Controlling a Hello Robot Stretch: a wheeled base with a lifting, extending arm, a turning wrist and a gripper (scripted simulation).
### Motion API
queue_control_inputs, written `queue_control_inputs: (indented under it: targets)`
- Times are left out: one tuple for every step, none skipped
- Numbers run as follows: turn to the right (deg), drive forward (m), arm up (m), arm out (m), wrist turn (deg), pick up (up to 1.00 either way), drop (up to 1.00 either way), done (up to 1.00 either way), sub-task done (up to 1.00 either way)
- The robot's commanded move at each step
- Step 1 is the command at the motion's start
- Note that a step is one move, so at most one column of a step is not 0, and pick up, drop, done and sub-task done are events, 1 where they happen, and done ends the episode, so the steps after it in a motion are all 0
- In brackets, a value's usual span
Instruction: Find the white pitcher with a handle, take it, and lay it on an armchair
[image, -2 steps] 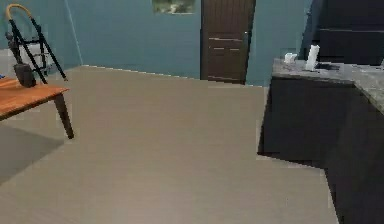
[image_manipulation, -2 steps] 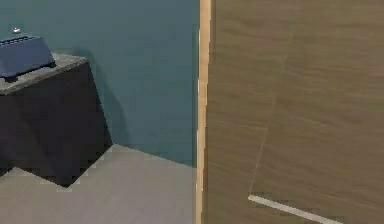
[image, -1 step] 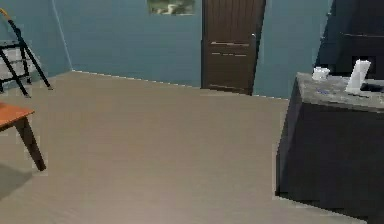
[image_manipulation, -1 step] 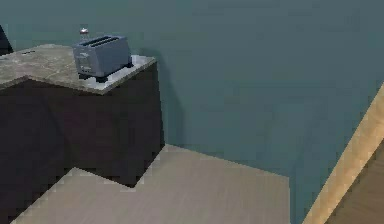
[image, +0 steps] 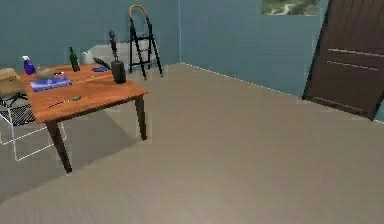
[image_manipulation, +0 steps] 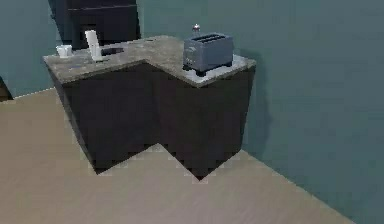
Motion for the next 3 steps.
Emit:
queue_control_inputs:
  targets:
    - [0.0, 1.0, 0.0, 0.0, 0.0, 0.0, 0.0, 0.0, 0.0]
    - [-3.0, 0.0, 0.0, 0.0, 0.0, 0.0, 0.0, 0.0, 0.0]
    - [0.0, 1.0, 0.0, 0.0, 0.0, 0.0, 0.0, 0.0, 0.0]
